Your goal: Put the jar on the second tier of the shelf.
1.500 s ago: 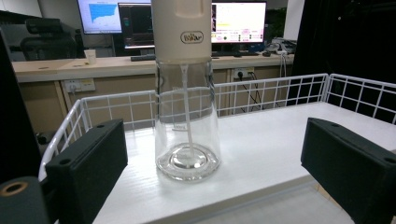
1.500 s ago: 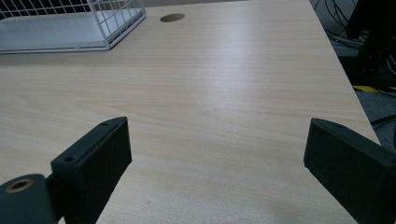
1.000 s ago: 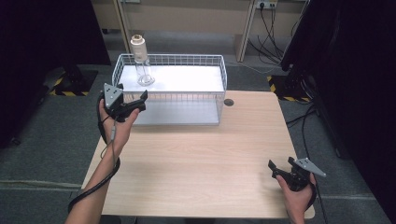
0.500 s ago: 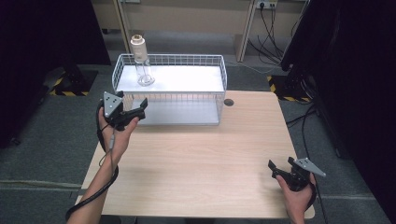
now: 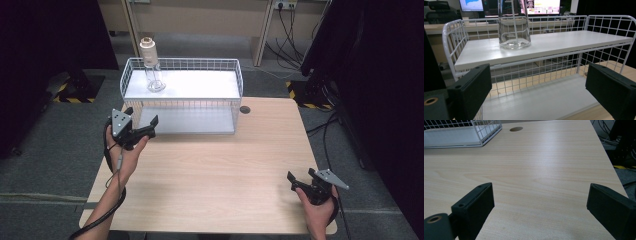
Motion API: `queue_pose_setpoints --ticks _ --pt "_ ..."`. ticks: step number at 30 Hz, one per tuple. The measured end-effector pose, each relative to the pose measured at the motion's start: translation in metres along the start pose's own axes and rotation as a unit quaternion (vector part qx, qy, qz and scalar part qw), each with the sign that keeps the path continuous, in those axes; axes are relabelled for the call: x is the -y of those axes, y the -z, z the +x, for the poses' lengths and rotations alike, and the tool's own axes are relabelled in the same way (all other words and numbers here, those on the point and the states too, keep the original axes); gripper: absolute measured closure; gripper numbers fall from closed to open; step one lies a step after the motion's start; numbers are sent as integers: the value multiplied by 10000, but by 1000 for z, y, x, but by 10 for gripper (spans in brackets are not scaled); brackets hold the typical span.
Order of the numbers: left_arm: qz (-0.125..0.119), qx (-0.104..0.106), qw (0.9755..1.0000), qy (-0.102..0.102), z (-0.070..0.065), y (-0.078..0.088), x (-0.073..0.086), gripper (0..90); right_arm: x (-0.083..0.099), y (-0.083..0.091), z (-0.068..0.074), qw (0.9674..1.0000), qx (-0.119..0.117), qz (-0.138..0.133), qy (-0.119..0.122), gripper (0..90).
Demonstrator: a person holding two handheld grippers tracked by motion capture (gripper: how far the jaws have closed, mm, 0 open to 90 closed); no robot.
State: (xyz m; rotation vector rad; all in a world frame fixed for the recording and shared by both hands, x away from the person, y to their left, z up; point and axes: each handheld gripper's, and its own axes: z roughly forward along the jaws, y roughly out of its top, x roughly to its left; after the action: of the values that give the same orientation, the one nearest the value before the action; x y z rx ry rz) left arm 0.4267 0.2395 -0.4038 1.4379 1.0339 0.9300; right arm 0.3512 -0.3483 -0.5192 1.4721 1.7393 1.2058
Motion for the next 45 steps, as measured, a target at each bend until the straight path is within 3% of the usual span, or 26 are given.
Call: queue_pose_setpoints --ticks 27,45 --pt "292 129 9995 82 -1 27 54 47 0 0 0 10000 -10 8 -12 77" --pt "482 131 9987 139 0 39 81 43 0 0 0 10000 -15 -6 13 77"
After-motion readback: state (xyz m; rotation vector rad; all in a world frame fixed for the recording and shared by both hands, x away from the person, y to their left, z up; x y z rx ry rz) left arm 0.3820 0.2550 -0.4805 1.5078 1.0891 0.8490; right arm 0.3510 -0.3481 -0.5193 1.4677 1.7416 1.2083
